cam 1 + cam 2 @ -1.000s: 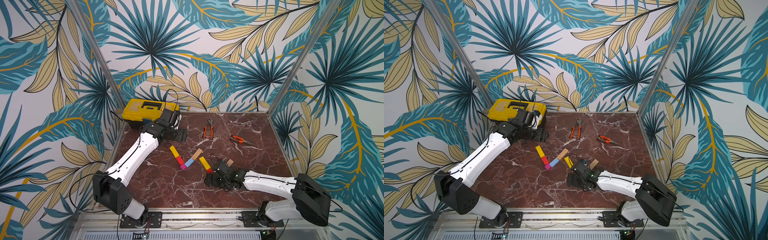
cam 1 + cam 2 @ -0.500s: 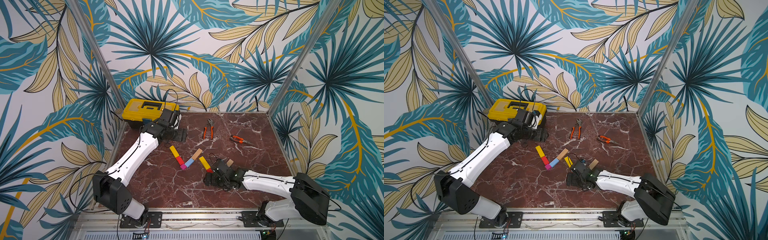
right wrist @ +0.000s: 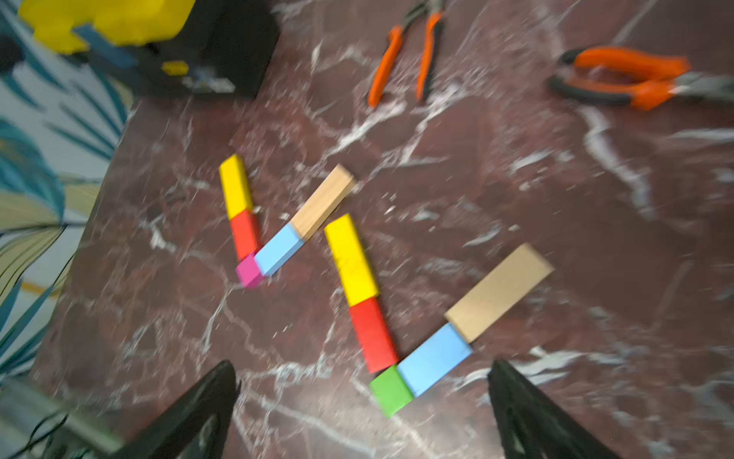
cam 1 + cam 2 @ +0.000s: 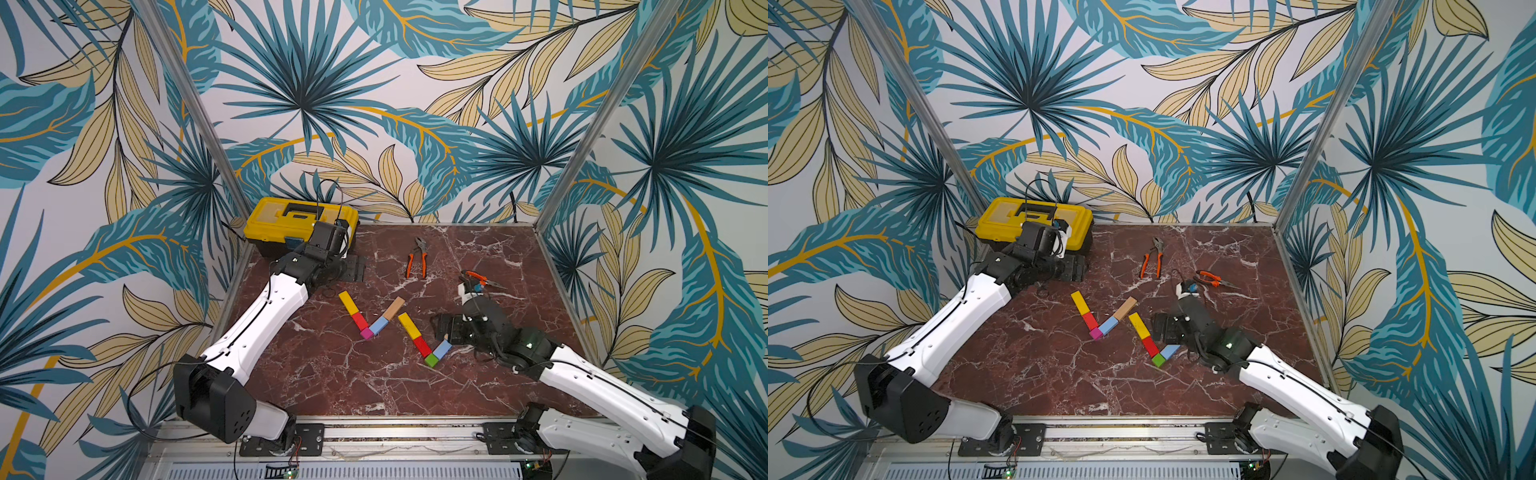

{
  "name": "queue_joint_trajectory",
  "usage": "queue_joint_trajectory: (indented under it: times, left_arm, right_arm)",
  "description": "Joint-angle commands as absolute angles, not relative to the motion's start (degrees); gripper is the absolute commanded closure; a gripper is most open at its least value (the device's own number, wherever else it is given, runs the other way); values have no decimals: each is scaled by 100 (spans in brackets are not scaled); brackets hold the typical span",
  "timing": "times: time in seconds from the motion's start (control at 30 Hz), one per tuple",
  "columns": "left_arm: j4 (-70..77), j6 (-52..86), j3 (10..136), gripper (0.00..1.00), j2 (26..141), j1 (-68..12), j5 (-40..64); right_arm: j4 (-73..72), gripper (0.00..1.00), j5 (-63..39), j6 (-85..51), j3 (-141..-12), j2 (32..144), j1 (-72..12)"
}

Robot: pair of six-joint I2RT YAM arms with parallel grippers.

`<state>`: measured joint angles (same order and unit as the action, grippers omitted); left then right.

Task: Assemble the letter v with building blocks
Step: Adjust the building block at the center of the board, then reset both arms

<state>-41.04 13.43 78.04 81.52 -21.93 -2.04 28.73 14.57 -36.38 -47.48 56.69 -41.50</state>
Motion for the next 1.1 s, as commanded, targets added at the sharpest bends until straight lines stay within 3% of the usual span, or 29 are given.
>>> queue_joint_trajectory:
  times: [0.0, 0.3, 0.43, 0.77, 1.07]
  left_arm:
    - [-3015, 1281, 7238, 9, 7803, -2077, -721]
    - [-583, 1190, 5172, 0, 7011, -1290, -839]
    - [-24, 1208, 4602, 1, 7014, -746, -757]
    - [1942, 1104, 3531, 1, 7296, 430, -707]
    - [2427, 950, 3250, 1, 7713, 632, -587]
  right_arm:
    - [2598, 0, 1630, -2559, -4552, 5457, -3292]
    - [347, 0, 911, -1728, -3875, 6100, -767]
    - [-567, 0, 732, -1686, -3560, 6523, -105]
    - [-3083, 0, 1234, -804, -2583, 7471, 341]
    - [-4384, 0, 21, -393, -2396, 8214, 350]
